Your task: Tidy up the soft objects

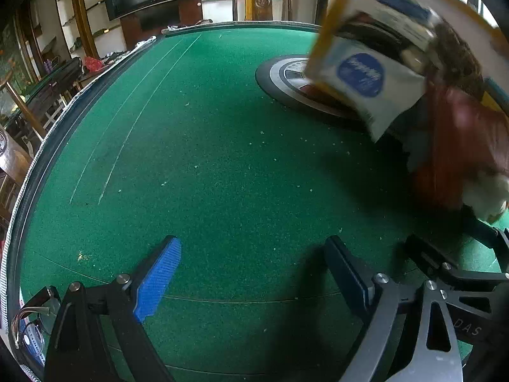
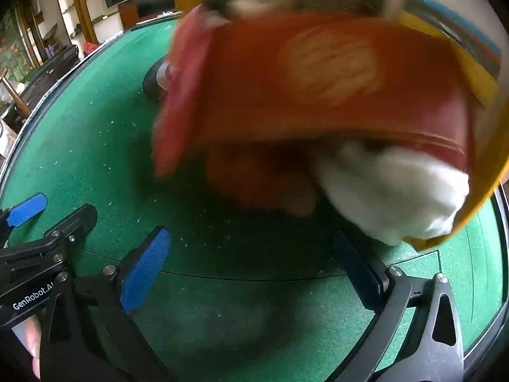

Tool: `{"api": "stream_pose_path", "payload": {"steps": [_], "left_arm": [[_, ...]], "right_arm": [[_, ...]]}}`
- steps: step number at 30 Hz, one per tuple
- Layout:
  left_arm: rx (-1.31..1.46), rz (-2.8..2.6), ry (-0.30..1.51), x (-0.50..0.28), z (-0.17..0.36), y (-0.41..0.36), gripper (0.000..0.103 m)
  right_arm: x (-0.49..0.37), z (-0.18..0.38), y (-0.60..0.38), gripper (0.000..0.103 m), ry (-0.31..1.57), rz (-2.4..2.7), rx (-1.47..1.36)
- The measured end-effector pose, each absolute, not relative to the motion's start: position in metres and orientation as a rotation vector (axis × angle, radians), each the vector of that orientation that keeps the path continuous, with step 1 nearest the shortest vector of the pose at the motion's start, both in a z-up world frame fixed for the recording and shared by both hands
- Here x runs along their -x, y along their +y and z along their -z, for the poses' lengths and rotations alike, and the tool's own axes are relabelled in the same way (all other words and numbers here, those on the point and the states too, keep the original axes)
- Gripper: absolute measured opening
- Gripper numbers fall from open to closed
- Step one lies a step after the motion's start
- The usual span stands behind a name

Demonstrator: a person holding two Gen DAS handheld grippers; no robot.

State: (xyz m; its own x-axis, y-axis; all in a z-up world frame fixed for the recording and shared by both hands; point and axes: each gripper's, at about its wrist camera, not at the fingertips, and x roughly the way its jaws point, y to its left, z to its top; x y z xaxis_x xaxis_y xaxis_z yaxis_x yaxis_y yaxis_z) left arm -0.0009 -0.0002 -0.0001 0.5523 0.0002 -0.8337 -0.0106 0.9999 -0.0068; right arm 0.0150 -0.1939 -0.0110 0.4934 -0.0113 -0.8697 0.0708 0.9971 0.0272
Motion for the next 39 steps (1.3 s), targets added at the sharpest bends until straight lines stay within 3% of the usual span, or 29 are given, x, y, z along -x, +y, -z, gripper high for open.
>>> {"api": "stream_pose_path", "payload": {"steps": [39], "left_arm": [[0.011,-0.006,0.986,0.0,-0.001,0.0,0.092]], "right_arm": [[-0.025,0.012,-0.184,0.103,1.054,0.05,-0.062]]}}
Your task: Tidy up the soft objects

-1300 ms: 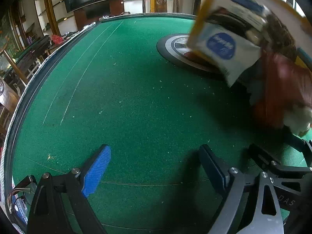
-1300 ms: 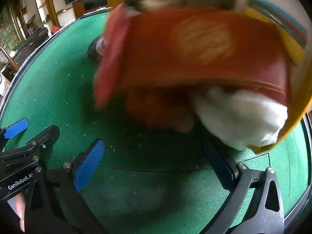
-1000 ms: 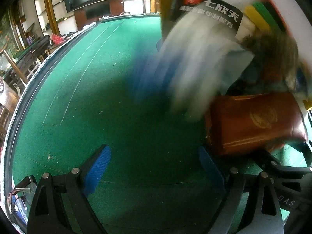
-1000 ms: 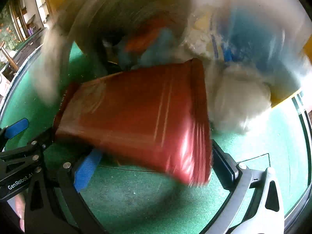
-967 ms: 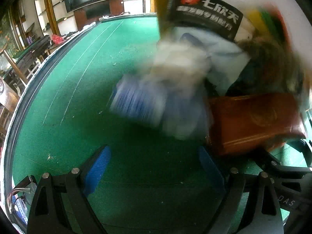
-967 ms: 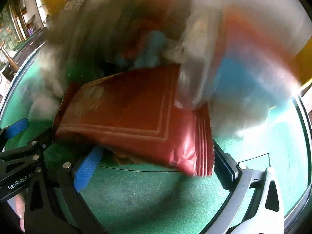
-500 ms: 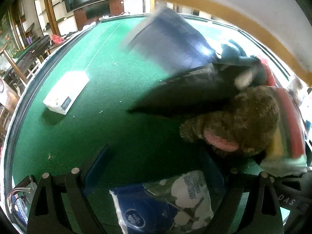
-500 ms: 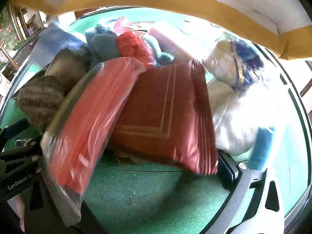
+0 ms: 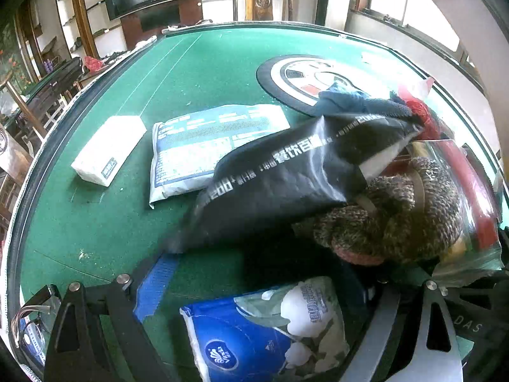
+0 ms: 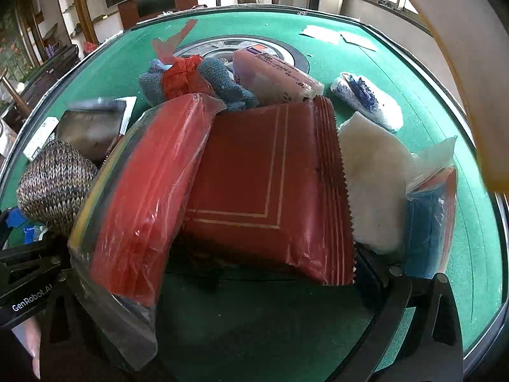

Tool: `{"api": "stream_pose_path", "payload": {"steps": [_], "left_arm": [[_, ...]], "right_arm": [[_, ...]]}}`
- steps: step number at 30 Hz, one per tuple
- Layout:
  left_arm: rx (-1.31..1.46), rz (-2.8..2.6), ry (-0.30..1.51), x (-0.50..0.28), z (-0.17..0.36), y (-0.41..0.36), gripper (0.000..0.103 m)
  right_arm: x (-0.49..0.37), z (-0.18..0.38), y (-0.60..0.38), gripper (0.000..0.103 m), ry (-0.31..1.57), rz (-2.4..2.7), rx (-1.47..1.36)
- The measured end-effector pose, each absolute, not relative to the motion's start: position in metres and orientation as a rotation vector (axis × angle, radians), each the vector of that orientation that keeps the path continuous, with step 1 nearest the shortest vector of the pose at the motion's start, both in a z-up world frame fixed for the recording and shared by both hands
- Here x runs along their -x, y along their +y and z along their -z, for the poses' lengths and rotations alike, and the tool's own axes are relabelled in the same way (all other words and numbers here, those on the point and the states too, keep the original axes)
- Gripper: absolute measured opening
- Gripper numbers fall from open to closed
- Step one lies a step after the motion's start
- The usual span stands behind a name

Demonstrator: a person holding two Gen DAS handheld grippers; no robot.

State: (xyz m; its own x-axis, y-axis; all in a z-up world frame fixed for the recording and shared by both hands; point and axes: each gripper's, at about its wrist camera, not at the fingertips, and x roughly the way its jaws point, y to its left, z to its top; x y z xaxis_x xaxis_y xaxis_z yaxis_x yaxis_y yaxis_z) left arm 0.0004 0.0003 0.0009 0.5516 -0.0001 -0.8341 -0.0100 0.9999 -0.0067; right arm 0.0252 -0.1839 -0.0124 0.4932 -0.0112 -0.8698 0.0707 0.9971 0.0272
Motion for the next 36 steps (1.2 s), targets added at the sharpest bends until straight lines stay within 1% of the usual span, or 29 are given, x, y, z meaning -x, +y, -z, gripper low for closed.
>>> {"api": "stream_pose_path", "payload": {"steps": [36], "left_arm": [[0.011,-0.006,0.985,-0.0003,-0.0009,0.0001,0.092]], "right_arm": [[-0.024,0.0132,-0.1818,0.103,1.054,0.05,-0.062]]}}
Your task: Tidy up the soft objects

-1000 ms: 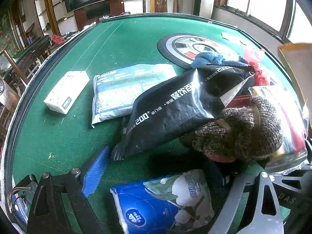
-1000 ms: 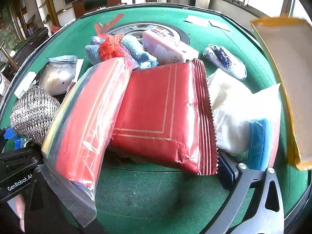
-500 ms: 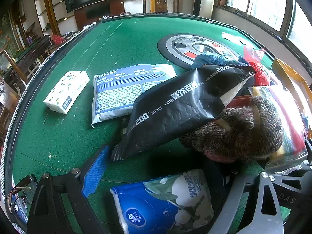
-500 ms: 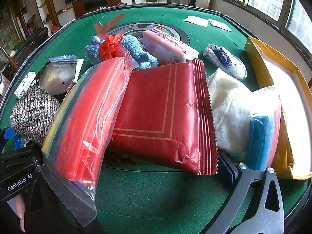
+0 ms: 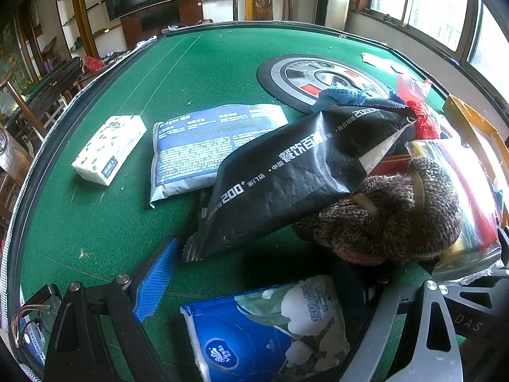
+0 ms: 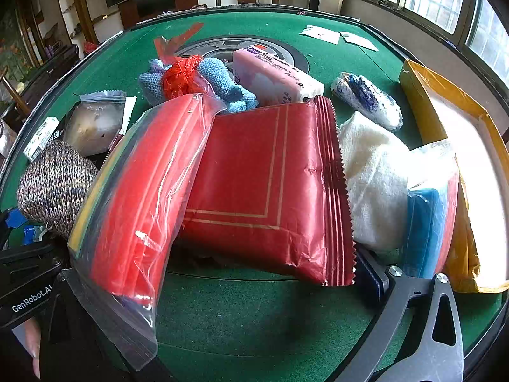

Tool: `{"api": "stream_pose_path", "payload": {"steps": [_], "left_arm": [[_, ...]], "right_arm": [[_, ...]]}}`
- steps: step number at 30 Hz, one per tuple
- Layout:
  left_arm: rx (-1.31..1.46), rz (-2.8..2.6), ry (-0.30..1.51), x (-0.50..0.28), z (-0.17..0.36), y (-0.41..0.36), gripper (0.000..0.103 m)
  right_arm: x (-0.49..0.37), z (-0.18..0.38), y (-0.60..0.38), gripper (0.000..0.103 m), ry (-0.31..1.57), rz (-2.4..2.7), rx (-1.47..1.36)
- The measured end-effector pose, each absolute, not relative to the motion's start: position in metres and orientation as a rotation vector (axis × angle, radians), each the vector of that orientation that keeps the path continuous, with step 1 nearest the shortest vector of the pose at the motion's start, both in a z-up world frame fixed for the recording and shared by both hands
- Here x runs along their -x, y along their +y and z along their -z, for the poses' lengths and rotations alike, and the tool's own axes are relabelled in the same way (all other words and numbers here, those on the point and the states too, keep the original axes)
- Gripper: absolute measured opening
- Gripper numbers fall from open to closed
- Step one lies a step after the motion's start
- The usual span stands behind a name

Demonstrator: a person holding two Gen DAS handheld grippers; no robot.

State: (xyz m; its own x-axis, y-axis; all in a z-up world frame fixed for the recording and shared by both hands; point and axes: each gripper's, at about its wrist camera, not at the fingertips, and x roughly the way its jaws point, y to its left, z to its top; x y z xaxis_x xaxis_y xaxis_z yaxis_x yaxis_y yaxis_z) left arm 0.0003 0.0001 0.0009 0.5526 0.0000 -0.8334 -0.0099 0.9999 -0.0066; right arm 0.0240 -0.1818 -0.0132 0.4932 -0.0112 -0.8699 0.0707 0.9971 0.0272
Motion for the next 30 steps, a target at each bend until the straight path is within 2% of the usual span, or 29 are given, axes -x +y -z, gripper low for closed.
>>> {"api": "stream_pose_path", "payload": {"steps": [7,12,21,24,30], "left_arm": [[0.011,-0.006,0.985,0.0,-0.001,0.0,0.092],[0.011,-0.006,0.985,0.0,-0.001,0.0,0.092],[0.011,-0.006,0.985,0.0,-0.001,0.0,0.092],[0.011,-0.006,0.985,0.0,-0.001,0.0,0.092],[0.011,-0.006,0.985,0.0,-0.001,0.0,0.092]], "right_arm": [[-0.024,0.012,-0.185,0.103,1.06,0.002,-0.038],[-0.017,0.013,-0.209,0.103,1.163,-0.161,0.015],[0.06,-0.016,-0.22,0.103,1.007,-0.341,0.089],[0.074,-0.027,-0.203,0.103,0.906,-0.321,0.165],[0.087,-0.057,-0.22,0.103,0.823,-0.294,0.143]]}}
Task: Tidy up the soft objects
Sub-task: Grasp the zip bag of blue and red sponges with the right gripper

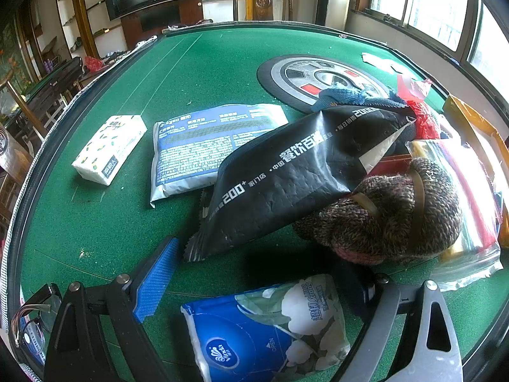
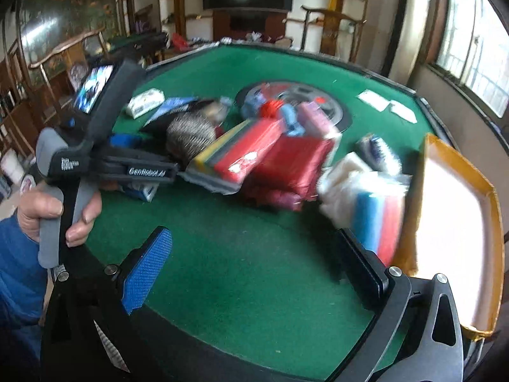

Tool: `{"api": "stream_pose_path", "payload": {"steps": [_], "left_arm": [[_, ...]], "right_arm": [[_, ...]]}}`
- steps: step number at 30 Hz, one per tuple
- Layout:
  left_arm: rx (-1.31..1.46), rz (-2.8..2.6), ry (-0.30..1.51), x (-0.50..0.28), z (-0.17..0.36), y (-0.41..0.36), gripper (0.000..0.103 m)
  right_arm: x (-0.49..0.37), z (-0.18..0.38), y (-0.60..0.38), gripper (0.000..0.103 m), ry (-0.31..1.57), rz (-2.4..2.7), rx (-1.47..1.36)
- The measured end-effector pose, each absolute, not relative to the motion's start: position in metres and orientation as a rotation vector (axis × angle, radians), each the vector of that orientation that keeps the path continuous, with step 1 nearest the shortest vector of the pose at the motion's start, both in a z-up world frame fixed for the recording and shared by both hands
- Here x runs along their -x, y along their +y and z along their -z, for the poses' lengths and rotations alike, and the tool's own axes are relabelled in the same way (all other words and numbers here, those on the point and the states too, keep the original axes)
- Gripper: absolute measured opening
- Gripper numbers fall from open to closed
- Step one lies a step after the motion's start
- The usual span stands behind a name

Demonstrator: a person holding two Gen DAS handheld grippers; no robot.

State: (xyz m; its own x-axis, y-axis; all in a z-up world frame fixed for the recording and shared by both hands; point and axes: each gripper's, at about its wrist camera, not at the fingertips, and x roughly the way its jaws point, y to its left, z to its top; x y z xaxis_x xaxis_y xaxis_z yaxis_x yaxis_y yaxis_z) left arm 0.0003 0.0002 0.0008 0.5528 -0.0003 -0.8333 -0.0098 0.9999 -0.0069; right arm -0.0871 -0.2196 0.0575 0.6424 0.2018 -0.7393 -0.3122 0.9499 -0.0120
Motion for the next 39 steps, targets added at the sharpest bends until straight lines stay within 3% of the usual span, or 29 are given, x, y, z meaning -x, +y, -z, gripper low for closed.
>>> {"api": "stream_pose_path", "payload": {"steps": [7,11,18,27,28,29,39], "left_arm": [[0.011,-0.007,0.986,0.0,-0.001,0.0,0.094],[0.015,-0.019,0.992,0.003,-0.001,0.0,0.099],[0.025,-0.032,0.994,-0.002,0.0,0.009,0.1],[0.057,-0.021,0.99,-0.002,0.002,0.009,0.1],[0.055,-0.022,0.992,-0.002,0.002,0.009,0.1],[0.055,-0.022,0.992,-0.002,0.002,0.009,0.1],[0.055,0.006,1.045,-0.003,0.001,0.012,0.1]], "right_arm": [[0.091,-0.063,-0.278,0.096,0.807,-0.203,0.067],[0.085,-0.052,-0.305,0.079,0.847,-0.191,-0.004],[0.061,-0.037,-0.314,0.078,0.895,-0.183,-0.028],[0.02,-0.028,-0.296,0.078,0.954,-0.171,0.154],[0.019,-0.027,-0.292,0.073,0.954,-0.165,0.184],[0.018,-0.026,-0.289,0.042,0.964,-0.184,0.185],[0.053,-0.037,-0.286,0.04,0.908,-0.3,0.012]]}}
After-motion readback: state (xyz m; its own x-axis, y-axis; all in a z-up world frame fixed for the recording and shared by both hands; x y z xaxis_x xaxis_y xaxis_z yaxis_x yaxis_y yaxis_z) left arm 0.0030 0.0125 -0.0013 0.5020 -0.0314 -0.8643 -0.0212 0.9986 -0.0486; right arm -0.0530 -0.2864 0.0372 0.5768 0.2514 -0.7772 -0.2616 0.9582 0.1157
